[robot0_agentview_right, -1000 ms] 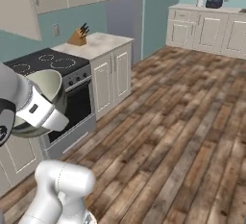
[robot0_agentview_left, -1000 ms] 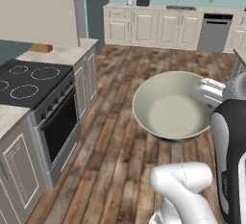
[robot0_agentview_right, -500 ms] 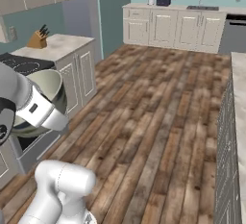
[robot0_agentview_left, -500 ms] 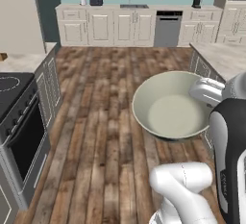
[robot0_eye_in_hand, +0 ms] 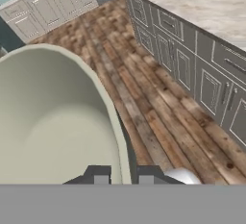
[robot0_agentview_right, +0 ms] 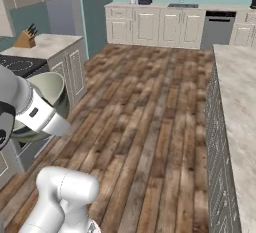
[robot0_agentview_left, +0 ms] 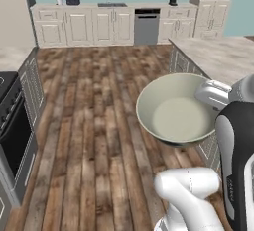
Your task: Take the smaller bowl and place it next to the appetizer plate on the dining counter , and place the larger bowl next to the plate with cooked food.
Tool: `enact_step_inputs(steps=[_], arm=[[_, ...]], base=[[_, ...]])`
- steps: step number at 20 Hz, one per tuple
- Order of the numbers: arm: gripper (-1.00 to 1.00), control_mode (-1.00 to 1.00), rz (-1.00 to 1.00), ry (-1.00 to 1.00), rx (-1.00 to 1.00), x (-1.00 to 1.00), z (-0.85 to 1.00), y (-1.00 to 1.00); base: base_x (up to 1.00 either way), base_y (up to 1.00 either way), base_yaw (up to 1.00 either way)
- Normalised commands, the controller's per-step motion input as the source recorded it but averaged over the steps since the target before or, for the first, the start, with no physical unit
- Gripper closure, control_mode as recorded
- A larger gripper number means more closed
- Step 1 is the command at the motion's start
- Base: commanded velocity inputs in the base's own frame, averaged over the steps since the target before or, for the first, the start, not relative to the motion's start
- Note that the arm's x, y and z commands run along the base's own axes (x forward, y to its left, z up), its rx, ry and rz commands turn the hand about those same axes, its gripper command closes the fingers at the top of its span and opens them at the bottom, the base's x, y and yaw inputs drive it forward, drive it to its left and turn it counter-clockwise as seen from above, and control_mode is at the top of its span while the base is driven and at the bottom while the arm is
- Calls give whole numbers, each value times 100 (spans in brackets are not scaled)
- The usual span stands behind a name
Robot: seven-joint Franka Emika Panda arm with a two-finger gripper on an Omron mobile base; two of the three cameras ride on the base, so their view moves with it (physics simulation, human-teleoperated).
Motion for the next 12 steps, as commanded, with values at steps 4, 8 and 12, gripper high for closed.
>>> enact_step_inputs(steps=[4, 8, 12], arm=[[100, 100, 0, 0, 0, 0, 0, 0], [100, 100, 0, 0, 0, 0, 0, 0], [100, 100, 0, 0, 0, 0, 0, 0]], base=[[-78, 13, -22], [-79, 3, -20], [-66, 0, -20]])
